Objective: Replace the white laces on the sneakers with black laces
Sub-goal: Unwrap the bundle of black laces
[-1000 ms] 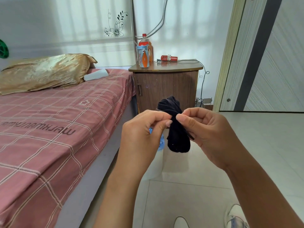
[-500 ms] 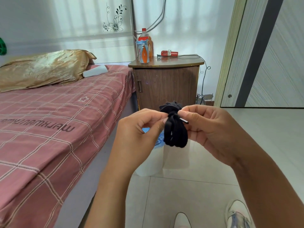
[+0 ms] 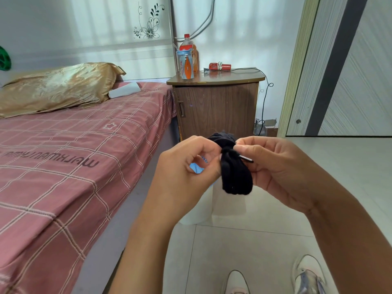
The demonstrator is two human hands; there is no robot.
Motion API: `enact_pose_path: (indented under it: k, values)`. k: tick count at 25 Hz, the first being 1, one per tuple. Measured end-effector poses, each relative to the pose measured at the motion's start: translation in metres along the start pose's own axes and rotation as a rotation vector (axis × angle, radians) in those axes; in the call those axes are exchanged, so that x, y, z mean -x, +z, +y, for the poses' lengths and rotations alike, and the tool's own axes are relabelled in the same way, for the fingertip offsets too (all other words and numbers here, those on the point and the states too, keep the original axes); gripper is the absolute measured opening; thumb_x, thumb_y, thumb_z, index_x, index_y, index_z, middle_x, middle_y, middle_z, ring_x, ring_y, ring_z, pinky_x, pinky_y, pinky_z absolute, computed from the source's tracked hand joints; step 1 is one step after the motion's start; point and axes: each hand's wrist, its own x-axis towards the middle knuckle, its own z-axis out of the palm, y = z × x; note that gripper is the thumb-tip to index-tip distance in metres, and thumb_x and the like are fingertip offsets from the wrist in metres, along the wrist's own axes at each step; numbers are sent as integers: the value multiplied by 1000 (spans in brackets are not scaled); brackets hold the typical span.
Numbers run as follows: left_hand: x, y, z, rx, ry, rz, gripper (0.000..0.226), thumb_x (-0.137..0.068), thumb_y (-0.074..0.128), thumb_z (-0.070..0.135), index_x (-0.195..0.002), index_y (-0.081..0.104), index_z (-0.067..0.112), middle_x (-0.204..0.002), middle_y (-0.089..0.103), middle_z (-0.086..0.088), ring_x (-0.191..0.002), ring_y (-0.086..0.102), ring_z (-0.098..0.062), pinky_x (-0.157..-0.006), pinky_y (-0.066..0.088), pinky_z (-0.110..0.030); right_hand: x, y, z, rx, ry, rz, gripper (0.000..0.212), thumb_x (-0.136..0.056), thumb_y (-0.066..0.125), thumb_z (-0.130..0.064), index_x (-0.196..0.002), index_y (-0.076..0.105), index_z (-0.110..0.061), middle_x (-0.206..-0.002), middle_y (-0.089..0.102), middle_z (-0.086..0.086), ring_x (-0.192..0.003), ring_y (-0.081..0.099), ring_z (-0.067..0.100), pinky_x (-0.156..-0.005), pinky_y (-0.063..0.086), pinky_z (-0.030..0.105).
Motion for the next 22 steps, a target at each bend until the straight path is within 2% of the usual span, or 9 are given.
enact_pose_path:
  k: [3,7,10,14,20,22]
  values:
    - [1,3,2,-118,58,-28,18,-76,54,26,-72,58,9,-71,56,0,-66,51,-16,-62,44,-32,3,-1,1,11,53,1,14,-72,59,-18,-76,68,-7,-74,67,10,-66,64,16,-61,56,25]
    - [1,4,4,-253,140,1,15,-76,52,22,-72,57,7,-71,55,0,-66,50,-16,-60,41,-29,6,3,0,118,66,26,33,-73,60,-30,-90,64,-2,-75,68,7,-67,66,14,-60,54,24]
    - [1,3,7,-318,189,24,12,-76,51,18,-74,58,8,-73,56,2,-67,51,-16,-61,42,-29,8,5,-5,197,19,66,27,-68,66,-26,-85,61,-6,-67,67,2,-62,65,10,-58,54,21]
    - [2,3,9,-307,183,61,9,-75,52,15,-73,57,7,-71,54,2,-66,48,-14,-60,39,-23,8,7,-4,177,-40,83,24,-62,69,-21,-83,63,-10,-70,69,3,-67,66,13,-61,54,20]
    - [5,5,6,-129,79,125,10,-75,55,16,-74,59,6,-70,57,-3,-67,54,-18,-62,44,-32,5,9,4,112,-125,81,27,-62,68,-18,-87,62,-10,-72,71,2,-72,68,14,-72,56,24]
    - [5,5,6,-97,52,137,9,-78,57,17,-76,61,9,-72,59,-1,-69,56,-16,-64,46,-30,4,8,4,92,-144,98,27,-62,68,-19,-87,62,-11,-73,71,2,-73,68,13,-73,56,24]
